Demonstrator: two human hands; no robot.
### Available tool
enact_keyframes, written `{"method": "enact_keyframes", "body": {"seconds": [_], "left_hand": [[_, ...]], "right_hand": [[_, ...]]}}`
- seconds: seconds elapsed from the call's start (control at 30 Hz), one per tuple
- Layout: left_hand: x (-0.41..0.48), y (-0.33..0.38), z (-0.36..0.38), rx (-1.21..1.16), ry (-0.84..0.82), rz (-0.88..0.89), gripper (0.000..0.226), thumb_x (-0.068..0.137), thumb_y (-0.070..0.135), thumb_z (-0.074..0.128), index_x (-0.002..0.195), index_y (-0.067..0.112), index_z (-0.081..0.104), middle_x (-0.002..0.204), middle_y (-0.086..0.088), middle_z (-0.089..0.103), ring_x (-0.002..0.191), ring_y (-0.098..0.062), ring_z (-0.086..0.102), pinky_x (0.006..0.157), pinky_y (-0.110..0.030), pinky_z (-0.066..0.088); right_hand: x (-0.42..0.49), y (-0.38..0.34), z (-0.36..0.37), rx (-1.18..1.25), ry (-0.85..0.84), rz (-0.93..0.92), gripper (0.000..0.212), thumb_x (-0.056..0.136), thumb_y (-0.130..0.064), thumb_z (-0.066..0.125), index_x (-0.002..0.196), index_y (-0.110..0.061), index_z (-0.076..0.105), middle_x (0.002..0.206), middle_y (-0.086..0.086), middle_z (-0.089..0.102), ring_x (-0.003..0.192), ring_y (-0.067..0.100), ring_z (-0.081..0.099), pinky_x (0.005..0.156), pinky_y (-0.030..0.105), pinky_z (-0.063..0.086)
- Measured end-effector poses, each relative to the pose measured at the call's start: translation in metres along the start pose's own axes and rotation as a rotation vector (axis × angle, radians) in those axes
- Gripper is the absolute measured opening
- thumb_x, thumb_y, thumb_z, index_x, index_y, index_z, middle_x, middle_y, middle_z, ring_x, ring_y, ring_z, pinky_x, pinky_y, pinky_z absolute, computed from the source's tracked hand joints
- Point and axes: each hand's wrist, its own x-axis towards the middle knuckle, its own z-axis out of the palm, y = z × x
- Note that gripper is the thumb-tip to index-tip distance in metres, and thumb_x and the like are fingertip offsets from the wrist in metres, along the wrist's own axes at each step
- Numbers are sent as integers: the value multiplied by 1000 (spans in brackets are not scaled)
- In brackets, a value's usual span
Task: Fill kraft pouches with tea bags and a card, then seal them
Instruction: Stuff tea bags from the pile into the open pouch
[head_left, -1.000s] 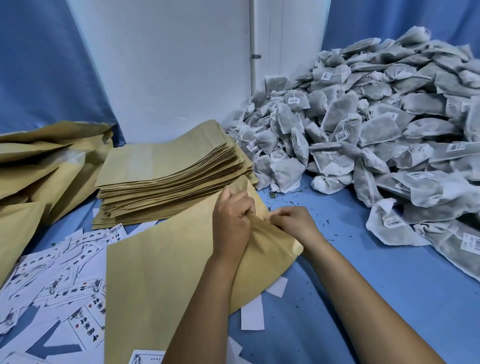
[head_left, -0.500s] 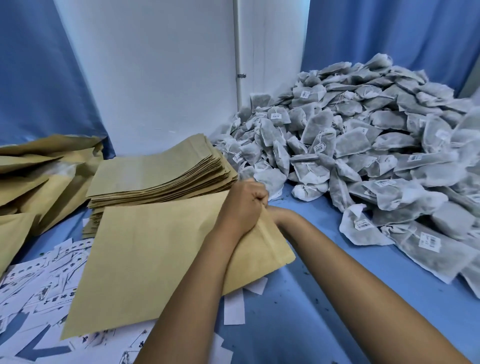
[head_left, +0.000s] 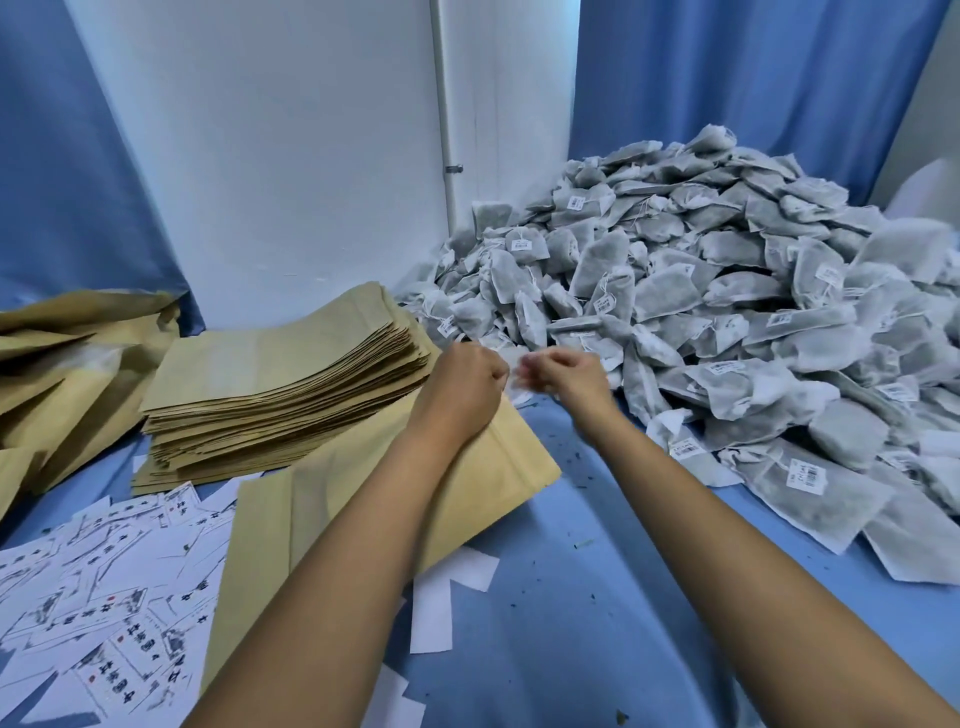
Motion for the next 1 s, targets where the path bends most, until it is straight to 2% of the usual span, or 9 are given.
{"method": "enact_keyframes", "body": {"seconds": [0.03, 0.13, 0.23, 0.37, 0.47, 0.63, 0.8, 0.9, 1.0], "left_hand": [[-1, -2, 4, -20, 7, 12, 25, 62, -16, 44, 48, 3, 53, 60, -23, 56, 69, -37, 54, 65, -44, 44], [-1, -3, 18, -44, 26, 101, 22, 56, -8, 36, 45, 3, 52, 53, -18, 54, 61, -31, 51, 65, -33, 39], [4, -4, 30, -76, 30, 142, 21, 52, -4, 31, 44, 5, 49, 48, -10, 50, 58, -23, 42, 62, -33, 37], [8, -10, 41, -91, 12, 168, 20, 50, -7, 32, 43, 3, 47, 46, -7, 48, 60, -17, 38, 53, -32, 34], [11, -17, 46, -108, 17, 164, 27, 50, -14, 35, 44, 9, 47, 47, 2, 42, 60, -16, 37, 55, -27, 30], [5, -16, 52, -76, -27, 167, 21, 51, -15, 36, 43, 2, 47, 47, -2, 42, 60, -16, 38, 59, -37, 38], [0, -16, 49, -91, -5, 146, 24, 51, -17, 36, 44, 3, 47, 48, 3, 39, 61, -17, 38, 52, -35, 37], [-1, -7, 49, -76, 18, 141, 21, 53, -14, 37, 45, -1, 50, 49, -10, 50, 63, -24, 46, 59, -42, 43], [-6, 5, 51, -81, 47, 192, 21, 54, -8, 36, 44, 1, 52, 48, -10, 51, 62, -25, 50, 52, -35, 42]], "right_hand": [[9, 2, -11, -172, 130, -49, 5, 83, -11, 69, 89, -11, 70, 97, 11, 67, 88, 19, 64, 84, 36, 47], [38, 23, -59, -956, 337, 62, 71, 72, -40, 78, 135, -28, 46, 152, 10, 25, 141, 33, 19, 111, 53, 18], [64, 42, -88, -1216, 309, 167, 102, 70, -50, 77, 150, -33, 15, 158, 13, -11, 143, 44, -8, 111, 65, 4], [86, 65, -98, -1241, 220, 239, 118, 65, -55, 79, 150, -35, -1, 157, 16, -10, 142, 47, 2, 111, 58, 19], [99, 71, -94, -1240, 88, 214, 111, 59, -56, 80, 147, -37, 13, 146, 17, 17, 126, 45, 37, 99, 50, 40], [109, 77, -89, -949, -30, 132, 88, 55, -34, 86, 131, -32, 43, 145, 5, 18, 127, 36, 33, 103, 43, 38], [85, 81, -83, -1067, -14, -70, 36, 86, -24, 61, 121, -21, 53, 128, 9, 45, 108, 30, 53, 86, 34, 43], [55, 68, -68, -1107, -161, -142, 28, 93, -26, 54, 119, -15, 58, 129, 6, 46, 106, 29, 54, 80, 31, 40], [19, 57, -54, -1035, -228, -208, 23, 88, -31, 60, 107, -18, 64, 123, -2, 50, 103, 21, 57, 78, 31, 43]]}}
